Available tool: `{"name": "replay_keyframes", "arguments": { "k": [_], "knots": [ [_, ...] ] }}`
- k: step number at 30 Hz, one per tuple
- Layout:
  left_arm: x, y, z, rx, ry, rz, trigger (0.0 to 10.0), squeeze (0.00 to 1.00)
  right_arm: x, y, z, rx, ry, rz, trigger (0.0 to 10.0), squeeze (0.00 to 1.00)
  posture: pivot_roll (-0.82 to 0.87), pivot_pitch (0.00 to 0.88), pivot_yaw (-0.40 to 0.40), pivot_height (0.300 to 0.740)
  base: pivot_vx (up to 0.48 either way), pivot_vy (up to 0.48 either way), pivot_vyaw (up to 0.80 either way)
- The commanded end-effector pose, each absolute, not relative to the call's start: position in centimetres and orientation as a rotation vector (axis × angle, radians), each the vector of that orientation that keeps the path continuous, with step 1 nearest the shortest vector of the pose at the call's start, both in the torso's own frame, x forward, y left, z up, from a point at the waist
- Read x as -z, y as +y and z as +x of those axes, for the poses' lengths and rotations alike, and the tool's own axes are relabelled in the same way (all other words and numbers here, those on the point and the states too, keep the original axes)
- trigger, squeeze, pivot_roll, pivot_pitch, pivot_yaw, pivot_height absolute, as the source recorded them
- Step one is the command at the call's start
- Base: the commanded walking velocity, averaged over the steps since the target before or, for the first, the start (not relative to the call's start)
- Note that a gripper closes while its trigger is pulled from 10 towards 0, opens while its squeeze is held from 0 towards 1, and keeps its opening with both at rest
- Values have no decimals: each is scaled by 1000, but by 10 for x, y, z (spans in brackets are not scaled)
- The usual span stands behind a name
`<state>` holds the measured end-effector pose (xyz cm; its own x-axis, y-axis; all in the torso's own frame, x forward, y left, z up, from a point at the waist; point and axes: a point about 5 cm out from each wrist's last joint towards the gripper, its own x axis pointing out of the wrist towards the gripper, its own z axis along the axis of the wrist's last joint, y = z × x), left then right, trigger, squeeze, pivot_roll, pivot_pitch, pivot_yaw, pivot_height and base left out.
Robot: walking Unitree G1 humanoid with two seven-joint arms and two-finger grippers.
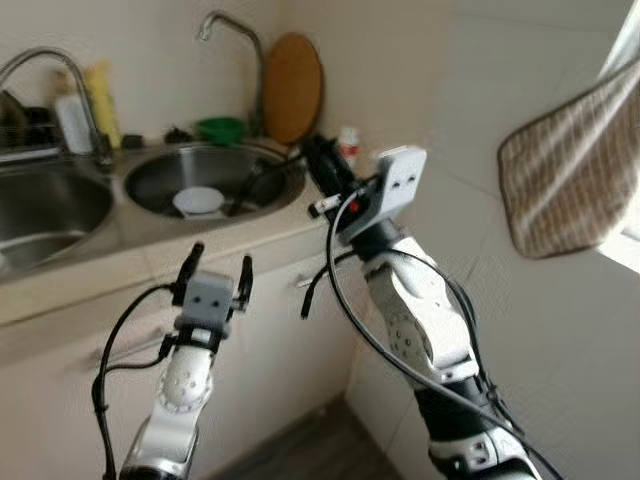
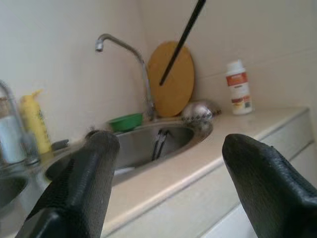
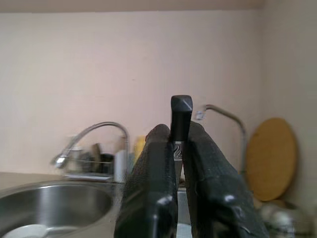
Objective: Kitchen organization
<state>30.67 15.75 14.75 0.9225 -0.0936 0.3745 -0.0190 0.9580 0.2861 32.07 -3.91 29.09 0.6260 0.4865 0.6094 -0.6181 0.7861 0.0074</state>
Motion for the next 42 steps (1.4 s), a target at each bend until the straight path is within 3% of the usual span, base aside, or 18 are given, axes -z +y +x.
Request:
{"name": "replay_keyframes", "arguments": {
  "k": [1, 7, 18, 29, 42],
  "knots": [
    [-152, 143, 308, 80, -418, 278, 10000, 0, -300, -41, 320, -627, -671, 244, 10000, 0, 130, 0, -85, 740, 465, 0, 800],
    [-156, 144, 309, 78, -428, 277, 10000, 0, -305, -43, 322, -610, -683, 287, 10000, 0, 133, 0, -86, 740, 448, 0, 785],
    [-164, 147, 309, 36, -474, 299, 10000, 0, -317, -47, 327, -605, -688, 312, 10000, 0, 134, 0, -87, 740, 374, 0, 174],
    [-166, 147, 309, 23, -472, 287, 10000, 0, -315, -39, 328, -641, -662, 320, 10000, 0, 144, 0, -91, 740, 0, 0, 800],
    [-165, 147, 308, 30, -464, 270, 10000, 0, -312, -46, 337, -540, -642, 340, 10000, 0, 141, 0, -95, 740, 0, 464, 185]
  ]
}}
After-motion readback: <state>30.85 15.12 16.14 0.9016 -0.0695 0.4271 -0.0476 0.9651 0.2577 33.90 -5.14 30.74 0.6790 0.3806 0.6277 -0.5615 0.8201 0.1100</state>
